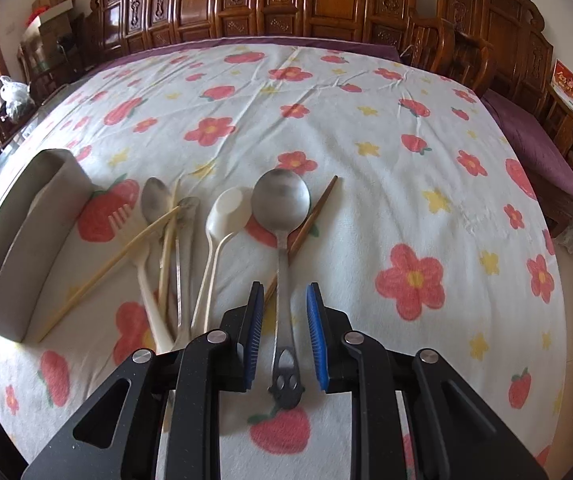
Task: Organize utensils
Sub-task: 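Close the right tool on the handle of a steel spoon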
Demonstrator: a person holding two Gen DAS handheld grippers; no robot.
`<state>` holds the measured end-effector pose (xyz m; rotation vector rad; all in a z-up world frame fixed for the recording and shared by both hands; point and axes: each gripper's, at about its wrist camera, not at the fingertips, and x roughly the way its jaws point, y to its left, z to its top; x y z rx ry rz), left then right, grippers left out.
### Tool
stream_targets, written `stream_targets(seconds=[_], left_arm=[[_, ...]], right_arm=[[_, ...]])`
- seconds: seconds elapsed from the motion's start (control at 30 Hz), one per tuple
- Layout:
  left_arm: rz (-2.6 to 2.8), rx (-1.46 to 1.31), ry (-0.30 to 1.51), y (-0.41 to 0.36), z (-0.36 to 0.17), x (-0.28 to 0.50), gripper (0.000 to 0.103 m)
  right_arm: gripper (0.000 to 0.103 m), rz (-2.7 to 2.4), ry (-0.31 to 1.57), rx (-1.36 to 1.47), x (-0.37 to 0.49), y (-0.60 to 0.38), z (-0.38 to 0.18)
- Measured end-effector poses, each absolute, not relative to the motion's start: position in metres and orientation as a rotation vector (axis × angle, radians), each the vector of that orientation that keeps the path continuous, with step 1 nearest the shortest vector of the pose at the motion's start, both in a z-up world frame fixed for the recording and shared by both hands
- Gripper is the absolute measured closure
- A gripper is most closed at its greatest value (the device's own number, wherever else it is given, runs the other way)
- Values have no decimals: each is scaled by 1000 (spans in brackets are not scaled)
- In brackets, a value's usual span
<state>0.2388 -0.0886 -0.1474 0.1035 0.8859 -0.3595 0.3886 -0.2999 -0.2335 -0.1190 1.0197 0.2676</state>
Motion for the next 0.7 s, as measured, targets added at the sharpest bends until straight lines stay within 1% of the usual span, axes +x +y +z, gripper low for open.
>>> stream_targets(seconds=[0.17,0.33,0.43,0.7], left_arm=[[-357,108,891,-89,-149,240,75],[-358,111,898,-90,-153,241,75],[-362,109,900,-91,-154,241,75],[-362,120,917,-97,-161,246,75]], right_arm=[[79,256,1073,-122,401,-299,-245],[79,251,1076,-126,402,-299,-246],[80,250,1114,-149,401,-297,-249],[80,235,1102,-161,402,-294,-249]])
